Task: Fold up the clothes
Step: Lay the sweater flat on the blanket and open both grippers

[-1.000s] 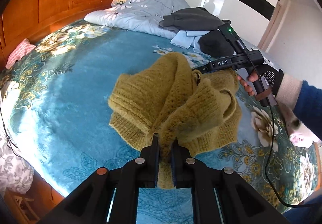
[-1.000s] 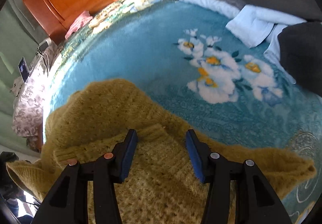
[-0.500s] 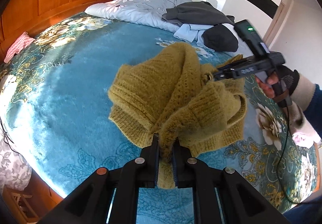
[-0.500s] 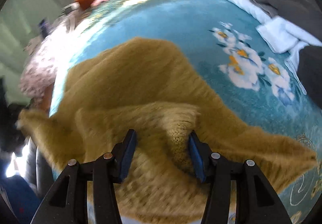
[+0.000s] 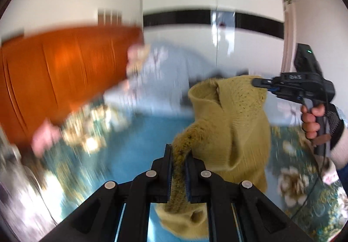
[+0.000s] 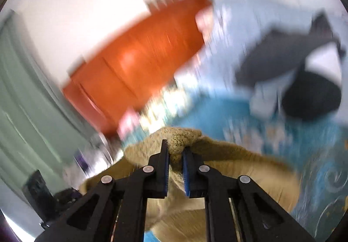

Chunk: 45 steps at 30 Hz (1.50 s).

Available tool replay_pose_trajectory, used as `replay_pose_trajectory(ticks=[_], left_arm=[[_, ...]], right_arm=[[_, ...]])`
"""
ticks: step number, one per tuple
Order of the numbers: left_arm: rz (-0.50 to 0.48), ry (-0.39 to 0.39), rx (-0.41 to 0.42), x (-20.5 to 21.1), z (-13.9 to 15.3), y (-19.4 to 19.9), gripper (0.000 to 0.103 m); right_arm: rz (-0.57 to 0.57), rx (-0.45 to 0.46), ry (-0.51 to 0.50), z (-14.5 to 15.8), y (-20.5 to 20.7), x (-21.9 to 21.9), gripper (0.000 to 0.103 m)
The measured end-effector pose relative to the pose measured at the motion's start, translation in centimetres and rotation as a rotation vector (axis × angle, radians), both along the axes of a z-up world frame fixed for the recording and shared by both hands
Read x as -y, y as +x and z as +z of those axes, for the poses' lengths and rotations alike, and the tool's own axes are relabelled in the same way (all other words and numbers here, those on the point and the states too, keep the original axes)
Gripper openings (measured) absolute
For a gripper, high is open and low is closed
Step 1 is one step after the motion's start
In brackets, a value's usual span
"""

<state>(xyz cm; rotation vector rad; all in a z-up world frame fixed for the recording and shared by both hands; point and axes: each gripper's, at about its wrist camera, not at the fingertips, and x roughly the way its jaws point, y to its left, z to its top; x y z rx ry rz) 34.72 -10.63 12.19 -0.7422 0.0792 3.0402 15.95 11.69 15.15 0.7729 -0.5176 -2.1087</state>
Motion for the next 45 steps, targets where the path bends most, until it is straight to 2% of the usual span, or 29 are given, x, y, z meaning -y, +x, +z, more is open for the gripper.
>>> replay_pose_trajectory(ticks=[5, 10, 13, 17, 21, 24, 26, 30, 34, 36, 39, 42, 45], left_arm=[[-0.011, -0.095, -0.186, -1.0, 9.1, 2.6, 0.01], [-0.04, -0.186, -0.318, -2.0, 16.0, 7.2, 0.01], [-0.058, -0.246, -0.387, -2.4, 19.3, 10.0, 0.01], [-0.08, -0.329, -0.43, -2.2, 22.8, 12.0, 0.01], [-0.097, -0.33, -0.368, -1.2, 23.9, 9.1, 0.01], [-0.119, -0.304, -0.276, -0.9, 21.5, 3.8, 0.011], [-0.13, -0.311, -0.203, -1.2, 18.4, -0.2, 0.011], [-0.144, -0.309, -0.01, -1.5, 9.3, -10.1, 0.011], [-0.155, -0.313, 0.158, -2.1, 0.3, -18.3, 0.011], [-0.15, -0.32, 0.244, -2.0, -4.2, -22.1, 0.011], [-0.146, -0.306, 0.328, -2.1, -9.3, -25.2, 0.011], [-0.137, -0.292, 0.368, -2.0, -12.6, -27.7, 0.011], [-0.127, -0.262, 0.372, -1.4, -13.3, -30.6, 0.011]], right_arm=[[-0.032, -0.211, -0.135, 9.9, 4.7, -2.7, 0.008], [-0.035, -0.342, -0.2, 15.1, 11.1, -4.8, 0.007], [-0.022, -0.453, -0.22, 18.7, 15.7, -6.4, 0.007], [0.0, -0.599, -0.197, 22.5, 21.4, -8.0, 0.007], [-0.025, -0.649, -0.133, 23.7, 23.1, -8.5, 0.007], [-0.066, -0.588, -0.083, 21.9, 20.4, -8.5, 0.007], [-0.104, -0.515, -0.051, 19.5, 17.2, -8.6, 0.007], [-0.178, -0.324, 0.019, 11.8, 9.0, -8.6, 0.007], [-0.234, -0.132, 0.09, 3.4, 0.6, -7.9, 0.007], [-0.258, -0.025, 0.134, -1.3, -3.1, -7.5, 0.007], [-0.286, 0.081, 0.178, -6.8, -6.8, -7.7, 0.007], [-0.31, 0.154, 0.196, -10.9, -9.7, -7.9, 0.007], [-0.332, 0.166, 0.197, -11.9, -12.2, -8.1, 0.007]])
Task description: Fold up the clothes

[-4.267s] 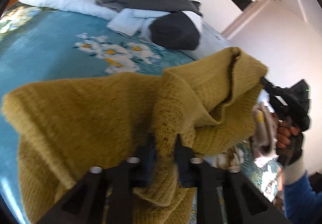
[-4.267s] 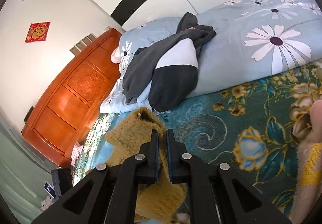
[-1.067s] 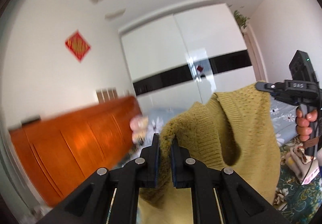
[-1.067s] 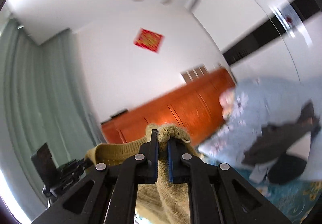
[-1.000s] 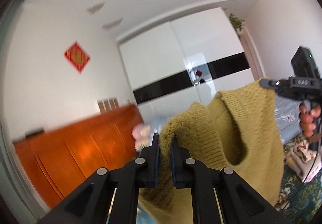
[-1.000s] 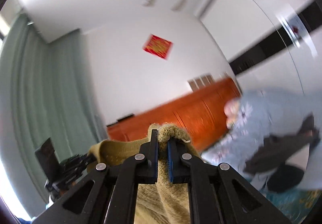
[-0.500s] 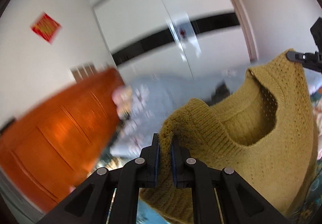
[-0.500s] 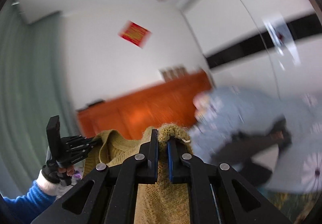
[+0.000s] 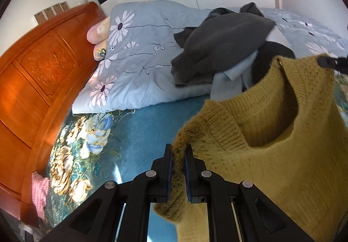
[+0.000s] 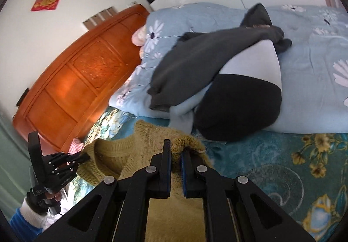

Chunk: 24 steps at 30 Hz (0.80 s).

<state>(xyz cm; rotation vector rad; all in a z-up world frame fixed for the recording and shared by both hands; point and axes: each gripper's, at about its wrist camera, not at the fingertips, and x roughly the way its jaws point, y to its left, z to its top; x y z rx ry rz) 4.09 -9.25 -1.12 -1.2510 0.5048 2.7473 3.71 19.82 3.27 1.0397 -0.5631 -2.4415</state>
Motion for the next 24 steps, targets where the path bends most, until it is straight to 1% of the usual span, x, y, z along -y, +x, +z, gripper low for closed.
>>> replay_pose_trajectory(ticks=[2, 4, 5, 8, 10, 13, 14, 15, 16, 17, 18, 19, 20, 21, 22, 24], left_arm=[[0.012, 0.027, -0.005, 0.5, 0.0, -1.8, 0.011], [0.024, 0.035, 0.01, 0.5, -1.0, -3.3, 0.011], [0.03, 0.032, 0.027, 0.5, -2.0, -4.0, 0.011], [0.045, 0.011, 0.106, 0.7, -6.2, -5.2, 0.011], [0.058, 0.01, 0.158, 1.0, -8.9, -5.6, 0.012], [0.095, 0.051, 0.2, 2.0, -11.1, -5.5, 0.014], [0.105, 0.092, 0.211, 2.5, -11.1, -5.4, 0.015], [0.114, 0.148, 0.224, 3.2, -10.7, -5.3, 0.019], [0.125, 0.194, 0.235, 3.9, -10.4, -5.2, 0.035], [0.138, 0.214, 0.233, 4.4, -9.8, -5.0, 0.043], [0.146, 0.223, 0.215, 4.9, -9.1, -4.6, 0.055], [0.154, 0.231, 0.199, 5.3, -8.3, -4.0, 0.06], [0.164, 0.235, 0.188, 5.8, -7.7, -3.1, 0.06], [0.174, 0.239, 0.176, 6.3, -7.0, -2.2, 0.061], [0.184, 0.244, 0.165, 6.8, -6.3, -1.4, 0.061], [0.209, 0.28, 0.156, 7.8, -5.8, 1.4, 0.061]], right_arm=[[-0.01, -0.01, 0.019, 0.0, -1.2, -0.1, 0.007], [-0.011, -0.014, 0.057, -0.3, -2.5, 0.3, 0.007], [-0.011, -0.009, 0.073, -0.6, -3.1, 0.5, 0.007], [0.011, 0.066, 0.159, -3.8, -4.7, 1.8, 0.007], [0.02, 0.111, 0.191, -5.7, -5.1, 2.2, 0.007], [0.016, 0.147, 0.221, -7.5, -5.7, 2.5, 0.008], [0.022, 0.154, 0.228, -7.6, -6.0, 2.6, 0.01], [0.028, 0.162, 0.234, -7.6, -6.2, 2.7, 0.01], [0.031, 0.159, 0.245, -7.3, -6.3, 2.9, 0.01], [0.034, 0.153, 0.256, -6.9, -6.4, 3.0, 0.015], [0.037, 0.148, 0.266, -6.5, -6.6, 3.2, 0.019], [0.042, 0.146, 0.272, -6.1, -6.6, 3.2, 0.03], [0.048, 0.145, 0.277, -5.7, -6.5, 3.3, 0.048], [0.043, 0.127, 0.3, -5.0, -6.2, 3.3, 0.055], [0.037, 0.107, 0.313, -4.3, -5.8, 3.2, 0.058], [0.025, 0.098, 0.293, -3.3, -4.6, 2.5, 0.058]])
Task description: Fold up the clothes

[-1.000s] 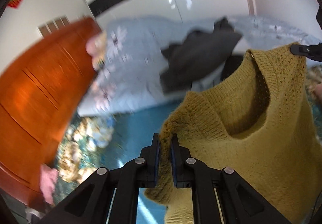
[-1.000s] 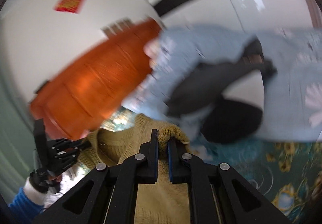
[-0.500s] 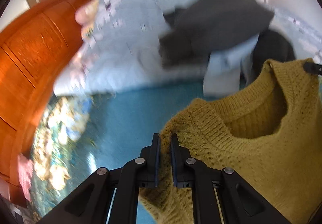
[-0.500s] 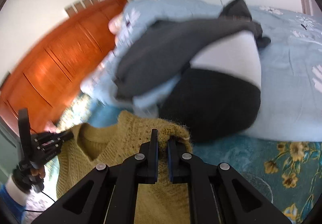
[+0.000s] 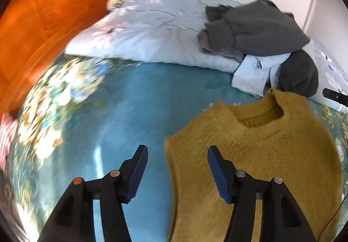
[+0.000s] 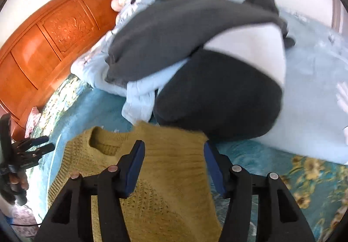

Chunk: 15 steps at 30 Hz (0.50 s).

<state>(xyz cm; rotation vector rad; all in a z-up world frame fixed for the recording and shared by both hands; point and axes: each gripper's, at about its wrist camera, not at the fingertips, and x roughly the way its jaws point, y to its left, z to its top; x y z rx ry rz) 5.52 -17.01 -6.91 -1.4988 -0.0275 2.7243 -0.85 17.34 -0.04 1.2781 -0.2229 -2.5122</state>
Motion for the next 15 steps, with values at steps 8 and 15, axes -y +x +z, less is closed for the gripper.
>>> replay_pose_trajectory(ticks=[8, 15], left_arm=[[0.101, 0.168, 0.055, 1.2, -2.3, 13.3, 0.061], [0.092, 0.263, 0.108, -1.3, -5.1, 20.8, 0.061]], right_arm=[[0.006, 0.104, -0.018, -1.2, 13.4, -3.4, 0.058], [-0.097, 0.252, -0.042, -5.1, 25.6, -8.8, 0.058]])
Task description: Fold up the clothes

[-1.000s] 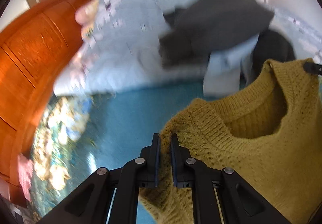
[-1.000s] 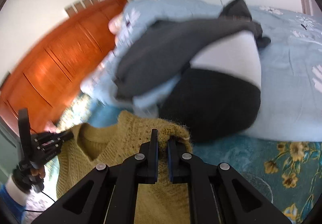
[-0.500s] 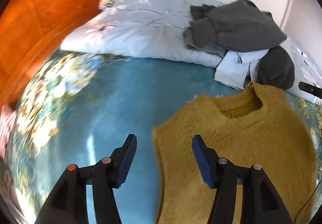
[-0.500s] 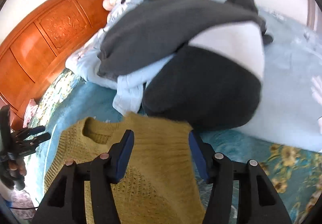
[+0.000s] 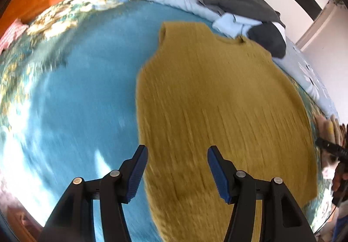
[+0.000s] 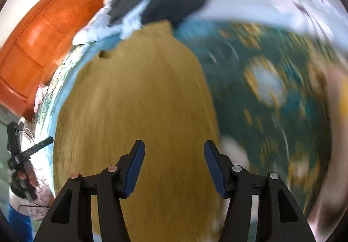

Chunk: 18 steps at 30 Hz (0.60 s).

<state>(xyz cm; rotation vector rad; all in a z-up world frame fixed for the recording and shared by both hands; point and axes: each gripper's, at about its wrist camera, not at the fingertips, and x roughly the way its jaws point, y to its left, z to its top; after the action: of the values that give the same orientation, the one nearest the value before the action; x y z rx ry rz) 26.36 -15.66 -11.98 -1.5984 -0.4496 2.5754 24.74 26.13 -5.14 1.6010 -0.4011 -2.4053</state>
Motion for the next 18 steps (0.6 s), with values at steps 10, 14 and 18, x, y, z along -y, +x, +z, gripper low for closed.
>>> replay_pose_trajectory(ticks=[10, 14, 18], left_arm=[[0.043, 0.07, 0.015, -1.8, -1.0, 4.4, 0.051], [0.097, 0.041, 0.035, -1.2, -1.2, 5.3, 0.008], [0.141, 0.031, 0.052, -0.4, -1.5, 5.6, 0.006]], right_arm=[[-0.011, 0.06, -0.171, -2.5, 3.6, -1.2, 0.048], [-0.033, 0.053, -0.166, -2.1, 3.9, -1.7, 0.013], [-0.045, 0.059, -0.124, -2.0, 3.5, -2.0, 0.013]])
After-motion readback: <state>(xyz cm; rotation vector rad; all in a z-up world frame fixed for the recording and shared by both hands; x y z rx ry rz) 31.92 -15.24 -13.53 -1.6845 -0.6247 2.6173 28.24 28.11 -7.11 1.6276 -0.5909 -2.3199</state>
